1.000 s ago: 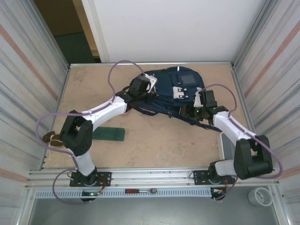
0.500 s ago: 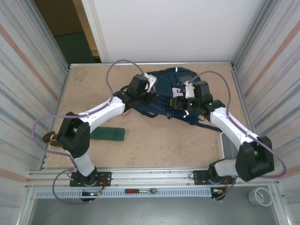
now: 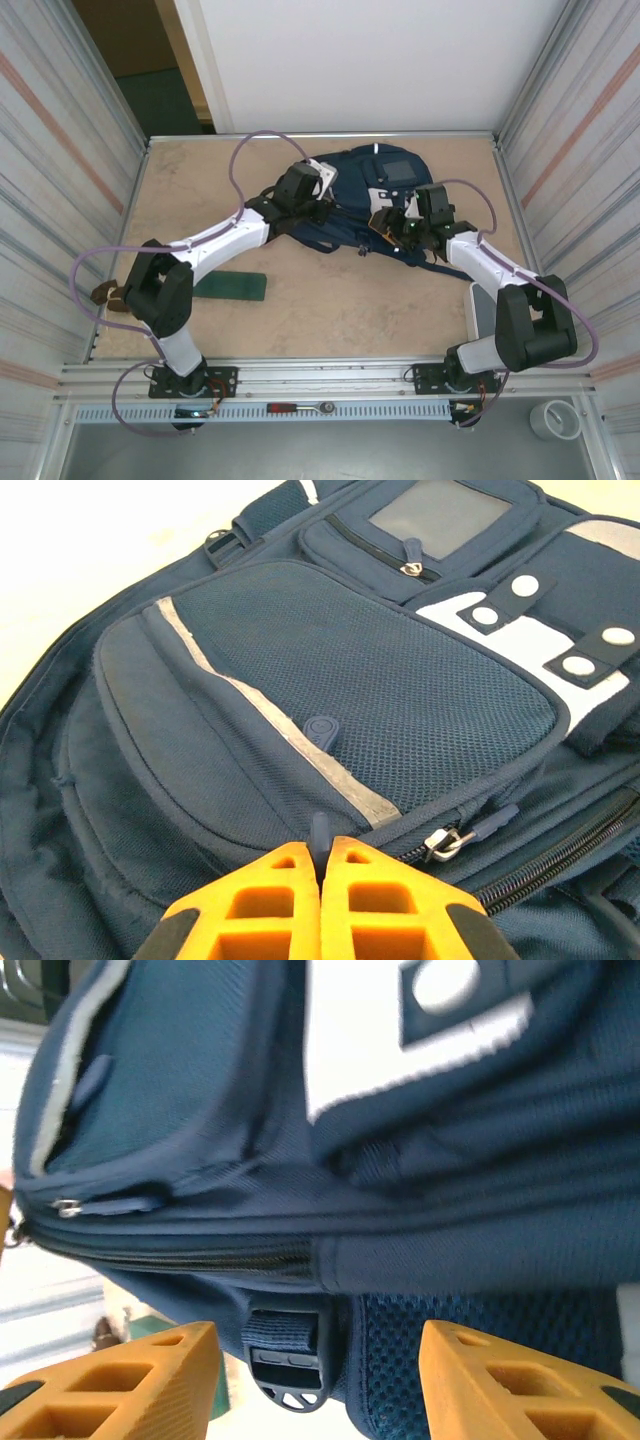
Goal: Pack the student bag
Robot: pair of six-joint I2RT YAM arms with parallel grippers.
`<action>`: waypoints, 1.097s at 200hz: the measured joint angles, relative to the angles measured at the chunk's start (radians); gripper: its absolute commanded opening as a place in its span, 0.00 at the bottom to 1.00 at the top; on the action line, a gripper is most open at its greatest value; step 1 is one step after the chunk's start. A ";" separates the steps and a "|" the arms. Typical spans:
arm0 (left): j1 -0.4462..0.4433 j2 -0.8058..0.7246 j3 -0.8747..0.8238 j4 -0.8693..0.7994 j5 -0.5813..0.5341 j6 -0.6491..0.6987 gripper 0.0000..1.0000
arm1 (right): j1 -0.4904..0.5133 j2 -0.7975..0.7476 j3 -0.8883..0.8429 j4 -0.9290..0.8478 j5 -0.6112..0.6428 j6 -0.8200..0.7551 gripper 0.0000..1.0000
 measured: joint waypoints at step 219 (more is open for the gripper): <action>-0.019 0.000 -0.024 0.025 0.109 -0.042 0.00 | 0.166 -0.097 -0.024 0.077 0.272 -0.688 0.56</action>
